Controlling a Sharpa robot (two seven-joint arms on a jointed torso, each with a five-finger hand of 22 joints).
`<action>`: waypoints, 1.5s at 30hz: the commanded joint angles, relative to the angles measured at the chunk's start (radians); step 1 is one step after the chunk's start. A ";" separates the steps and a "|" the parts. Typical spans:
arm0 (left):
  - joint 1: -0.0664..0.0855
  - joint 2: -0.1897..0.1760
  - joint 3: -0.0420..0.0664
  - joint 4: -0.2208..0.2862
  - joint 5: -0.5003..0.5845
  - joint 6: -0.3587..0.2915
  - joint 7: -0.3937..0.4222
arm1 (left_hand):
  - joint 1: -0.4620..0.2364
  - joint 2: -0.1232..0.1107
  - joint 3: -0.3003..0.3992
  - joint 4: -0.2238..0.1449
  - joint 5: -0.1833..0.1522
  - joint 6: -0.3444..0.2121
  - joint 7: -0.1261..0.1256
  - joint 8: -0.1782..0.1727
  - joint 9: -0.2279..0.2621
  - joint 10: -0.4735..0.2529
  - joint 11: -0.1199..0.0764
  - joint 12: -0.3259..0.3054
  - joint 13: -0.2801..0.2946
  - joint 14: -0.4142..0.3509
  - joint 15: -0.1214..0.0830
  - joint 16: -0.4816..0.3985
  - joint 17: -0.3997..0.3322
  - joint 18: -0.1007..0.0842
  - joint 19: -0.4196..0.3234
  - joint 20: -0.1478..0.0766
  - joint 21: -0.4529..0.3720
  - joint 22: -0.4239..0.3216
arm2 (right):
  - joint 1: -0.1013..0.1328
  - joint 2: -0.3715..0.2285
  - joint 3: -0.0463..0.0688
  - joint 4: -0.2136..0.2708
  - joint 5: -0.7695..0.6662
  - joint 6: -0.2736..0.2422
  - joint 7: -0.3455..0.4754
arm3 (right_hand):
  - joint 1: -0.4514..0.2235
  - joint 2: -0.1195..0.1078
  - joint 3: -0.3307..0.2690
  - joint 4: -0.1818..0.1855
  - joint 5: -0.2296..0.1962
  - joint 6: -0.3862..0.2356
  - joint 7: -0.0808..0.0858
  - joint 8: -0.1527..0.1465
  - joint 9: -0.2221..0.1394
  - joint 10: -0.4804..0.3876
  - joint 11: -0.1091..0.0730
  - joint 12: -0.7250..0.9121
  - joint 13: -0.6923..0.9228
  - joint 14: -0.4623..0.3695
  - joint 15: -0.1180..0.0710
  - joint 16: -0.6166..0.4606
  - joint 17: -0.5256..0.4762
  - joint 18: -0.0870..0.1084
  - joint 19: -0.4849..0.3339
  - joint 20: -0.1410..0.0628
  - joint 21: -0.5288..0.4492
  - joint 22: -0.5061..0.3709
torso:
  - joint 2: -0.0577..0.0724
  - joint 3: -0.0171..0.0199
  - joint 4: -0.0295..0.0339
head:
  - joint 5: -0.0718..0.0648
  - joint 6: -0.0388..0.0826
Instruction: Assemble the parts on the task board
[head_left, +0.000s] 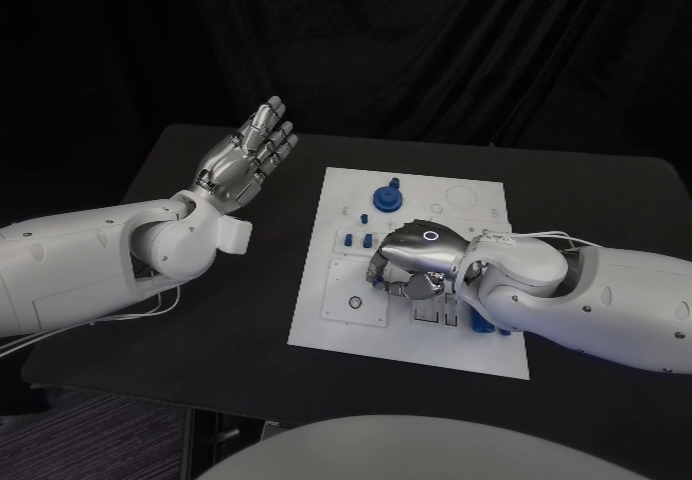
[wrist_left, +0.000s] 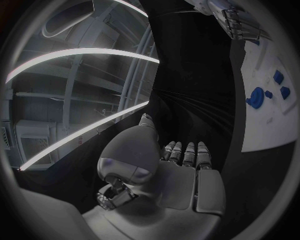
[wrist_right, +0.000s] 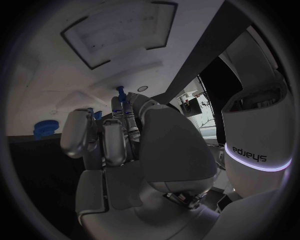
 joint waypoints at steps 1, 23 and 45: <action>0.000 0.002 0.001 0.000 0.002 0.017 0.039 | 0.014 -0.002 0.006 -0.002 0.009 0.000 0.008 -0.004 -0.001 0.001 0.008 -0.007 -0.001 0.000 0.007 -0.004 -0.001 -0.014 -0.001 0.007 -0.003 0.001 | -0.003 0.001 0.000 -0.001 -0.008 0.016 -0.009 | -0.001 -0.008 -0.002 -0.006 -0.005 -0.008 -0.001 -0.006 -0.001 -0.001 0.001 -0.006 -0.001 0.034 -0.003 -0.002 -0.004 -0.007 0.003 0.000 -0.002 0.159 | 0.000 -0.0001 0.0005 | 0.000 0.000; -0.001 0.004 0.001 -0.002 0.003 0.024 0.035 | 0.036 -0.002 0.015 -0.008 0.042 0.002 0.013 -0.003 0.000 0.001 0.013 -0.007 -0.001 0.000 0.026 -0.004 -0.001 -0.020 0.000 0.020 -0.002 0.003 | -0.005 0.012 0.000 -0.009 -0.008 0.067 -0.025 | -0.030 -0.020 -0.013 0.013 -0.078 -0.061 0.019 -0.046 -0.011 -0.051 0.023 -0.035 -0.005 0.019 0.017 -0.019 -0.024 -0.001 -0.017 0.017 -0.040 0.149 | -0.001 0.0000 0.0007 | 0.002 0.000; -0.001 0.003 0.001 -0.006 0.003 0.020 0.039 | 0.049 -0.006 0.018 -0.010 0.050 0.019 -0.002 0.002 0.004 0.001 0.006 -0.007 -0.001 0.000 0.045 -0.004 -0.001 -0.023 0.000 0.037 -0.002 0.003 | 0.006 -0.044 0.000 0.028 -0.008 -0.119 -0.029 | 0.087 -0.074 -0.243 0.197 -0.123 -0.517 -0.082 -0.092 -0.119 -0.565 0.062 -0.032 -0.033 -0.072 0.023 -0.093 -0.124 0.036 -0.122 0.028 -0.258 0.100 | 0.001 0.0002 0.0006 | 0.011 0.000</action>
